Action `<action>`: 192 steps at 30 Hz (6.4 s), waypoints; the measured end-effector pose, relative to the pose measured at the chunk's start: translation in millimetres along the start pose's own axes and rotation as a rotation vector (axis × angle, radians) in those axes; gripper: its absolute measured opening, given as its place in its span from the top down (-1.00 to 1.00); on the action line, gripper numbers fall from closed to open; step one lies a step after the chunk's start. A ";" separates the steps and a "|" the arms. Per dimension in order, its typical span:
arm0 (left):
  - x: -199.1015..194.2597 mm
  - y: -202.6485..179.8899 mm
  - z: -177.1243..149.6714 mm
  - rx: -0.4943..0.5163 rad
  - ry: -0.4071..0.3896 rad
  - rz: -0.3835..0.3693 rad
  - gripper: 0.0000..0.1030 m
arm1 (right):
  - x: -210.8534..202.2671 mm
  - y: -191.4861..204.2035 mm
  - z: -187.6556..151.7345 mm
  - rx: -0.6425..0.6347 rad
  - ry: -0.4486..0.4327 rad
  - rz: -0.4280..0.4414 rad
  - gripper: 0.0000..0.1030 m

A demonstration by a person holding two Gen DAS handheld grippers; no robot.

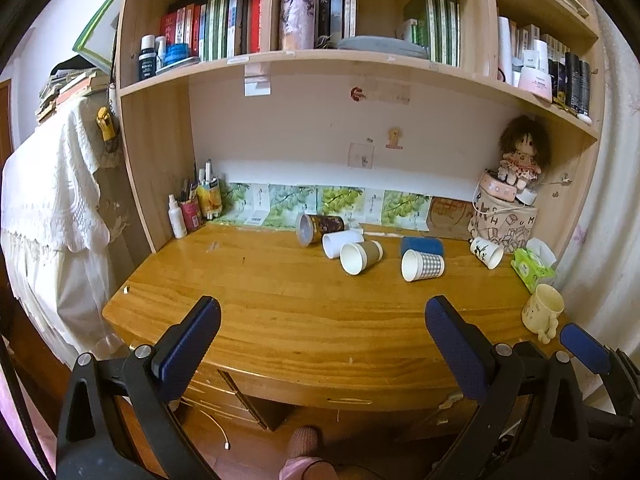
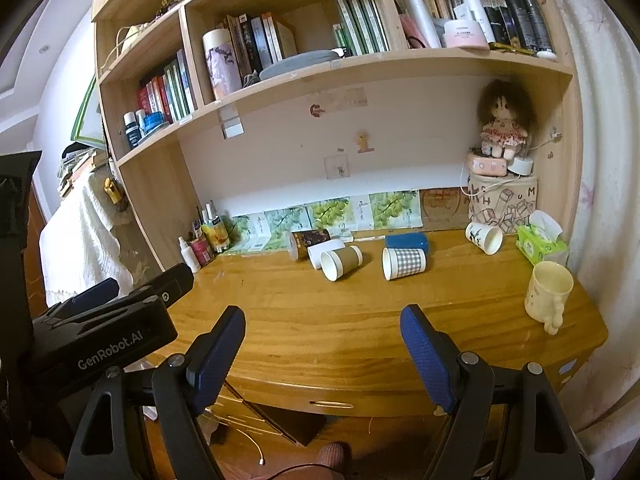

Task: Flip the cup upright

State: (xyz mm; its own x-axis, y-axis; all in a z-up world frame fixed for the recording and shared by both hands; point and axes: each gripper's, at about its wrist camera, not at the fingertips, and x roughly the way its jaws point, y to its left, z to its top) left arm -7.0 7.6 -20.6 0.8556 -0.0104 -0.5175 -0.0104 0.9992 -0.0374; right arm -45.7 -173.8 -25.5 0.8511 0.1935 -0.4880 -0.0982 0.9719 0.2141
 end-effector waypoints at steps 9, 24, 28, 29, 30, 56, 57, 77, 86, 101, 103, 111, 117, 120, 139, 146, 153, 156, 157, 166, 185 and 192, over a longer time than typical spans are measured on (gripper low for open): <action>24.4 10.0 1.9 -0.023 0.059 -0.004 -0.98 | 20.7 7.8 3.6 -0.020 0.052 0.007 -0.56; 103.1 18.0 46.3 -0.081 0.116 -0.031 -0.98 | 94.1 5.6 41.9 -0.055 0.096 0.002 -0.57; 124.5 21.0 64.4 -0.093 0.108 -0.026 -0.98 | 120.1 5.0 57.9 -0.073 0.100 0.024 -0.56; 129.8 21.7 69.0 -0.093 0.105 -0.026 -0.98 | 125.7 4.5 61.6 -0.077 0.098 0.030 -0.56; 134.5 21.7 72.8 -0.093 0.103 -0.025 -0.98 | 130.8 4.1 65.4 -0.080 0.096 0.034 -0.56; 279.5 64.4 121.2 -0.215 0.316 -0.003 -0.98 | 300.2 42.0 135.6 -0.559 0.265 0.110 -0.57; 285.3 67.2 120.6 -0.224 0.332 -0.004 -0.98 | 309.2 43.8 135.7 -0.594 0.282 0.110 -0.57; 388.7 105.3 87.4 -0.316 0.662 -0.093 -0.98 | 464.2 62.3 110.9 -1.002 0.605 0.129 -0.57; 414.9 116.5 73.3 -0.332 0.765 -0.126 -0.98 | 517.1 63.9 92.2 -1.055 0.712 0.122 -0.57; 425.8 120.9 72.9 -0.271 0.776 -0.128 -0.98 | 557.1 60.3 62.2 -1.136 0.893 0.099 -0.57; 426.6 121.4 72.0 -0.280 0.782 -0.137 -0.98 | 560.1 60.3 58.7 -1.149 0.900 0.096 -0.57; 427.8 126.7 68.2 -0.309 0.799 -0.143 -0.98 | 571.6 62.8 55.9 -1.186 0.907 0.100 -0.58; 427.9 132.4 64.6 -0.335 0.815 -0.147 -0.98 | 579.3 67.4 50.7 -1.211 0.917 0.097 -0.60; 428.5 134.9 63.1 -0.348 0.820 -0.143 -0.98 | 583.0 67.9 49.6 -1.220 0.922 0.098 -0.61; 429.2 136.6 61.6 -0.355 0.831 -0.152 -0.98 | 601.6 68.9 26.8 -1.374 0.981 0.052 -0.62; 430.2 137.5 61.1 -0.357 0.835 -0.143 -0.98 | 613.9 68.4 22.0 -1.340 0.998 0.043 -0.48; 430.1 136.5 60.9 -0.351 0.835 -0.150 -0.98 | 617.2 65.9 26.6 -1.292 1.004 0.043 -0.44; 428.0 135.1 61.0 -0.343 0.829 -0.155 -0.98 | 615.7 67.0 29.3 -1.238 1.009 0.035 -0.43; 427.1 134.5 61.1 -0.340 0.827 -0.156 -0.98 | 611.6 63.4 34.8 -1.210 1.010 0.032 -0.43; 418.4 129.1 64.0 -0.317 0.808 -0.172 -0.97 | 610.6 51.9 69.5 -0.917 1.009 0.025 -0.40; 367.9 117.3 66.5 -0.232 0.724 -0.159 -0.97 | 526.2 31.7 121.7 -0.278 0.985 0.221 -0.37; 328.9 105.7 62.6 -0.153 0.670 -0.116 -0.97 | 484.8 15.2 101.3 -0.057 1.056 0.296 -0.38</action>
State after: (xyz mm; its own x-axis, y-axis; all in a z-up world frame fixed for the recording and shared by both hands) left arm 305.7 112.1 -141.2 0.3525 -0.1869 -0.9169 -0.0530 0.9743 -0.2190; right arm 417.7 -78.8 -173.2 -0.0773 0.4115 -0.9081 -0.2722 0.8675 0.4163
